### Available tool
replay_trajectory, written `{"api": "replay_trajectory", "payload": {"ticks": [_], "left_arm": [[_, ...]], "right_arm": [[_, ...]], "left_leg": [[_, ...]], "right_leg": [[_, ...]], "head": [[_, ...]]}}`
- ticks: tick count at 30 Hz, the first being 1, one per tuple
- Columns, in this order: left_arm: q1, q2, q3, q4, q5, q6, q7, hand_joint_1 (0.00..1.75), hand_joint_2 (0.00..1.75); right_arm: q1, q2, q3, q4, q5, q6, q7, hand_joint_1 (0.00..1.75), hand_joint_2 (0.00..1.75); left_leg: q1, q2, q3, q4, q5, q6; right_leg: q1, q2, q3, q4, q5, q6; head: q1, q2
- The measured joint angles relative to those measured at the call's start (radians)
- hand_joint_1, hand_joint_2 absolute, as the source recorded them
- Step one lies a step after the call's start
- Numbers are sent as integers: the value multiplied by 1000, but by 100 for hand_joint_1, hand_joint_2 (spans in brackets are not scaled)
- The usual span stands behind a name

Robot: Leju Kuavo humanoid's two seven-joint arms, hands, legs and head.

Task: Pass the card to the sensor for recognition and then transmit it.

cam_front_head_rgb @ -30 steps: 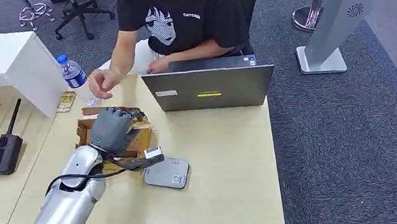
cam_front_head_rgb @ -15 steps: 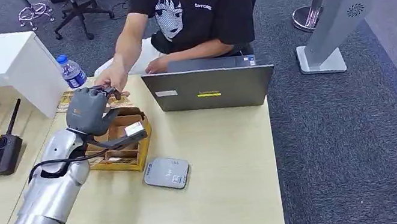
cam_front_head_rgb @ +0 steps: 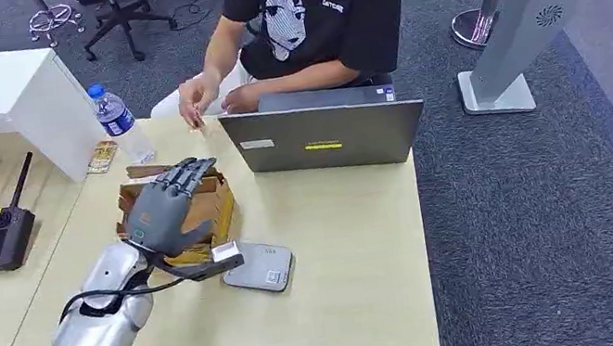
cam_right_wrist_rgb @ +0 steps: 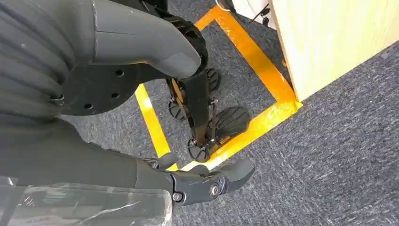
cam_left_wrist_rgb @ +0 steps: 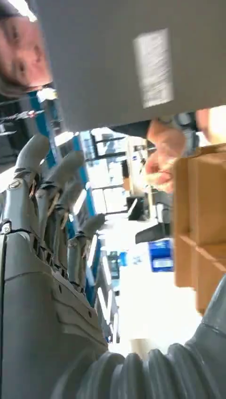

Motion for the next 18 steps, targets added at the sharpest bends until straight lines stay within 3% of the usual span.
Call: {"api": "replay_trajectory", "payload": {"ticks": [8, 18], "left_arm": [[110, 16, -46, -70, -32, -20, 3, 0, 175], [167, 85, -57, -121, -66, -34, 81, 0, 175]], "right_arm": [[0, 0, -21, 0, -18, 0, -3, 0, 175], [1, 0, -42, 0, -31, -16, 0, 0, 175]], "left_leg": [[0, 0, 0, 0, 0, 0], [0, 0, 0, 0, 0, 0]], "right_leg": [[0, 0, 0, 0, 0, 0], [0, 0, 0, 0, 0, 0]], "head": [[0, 0], [0, 0]]}}
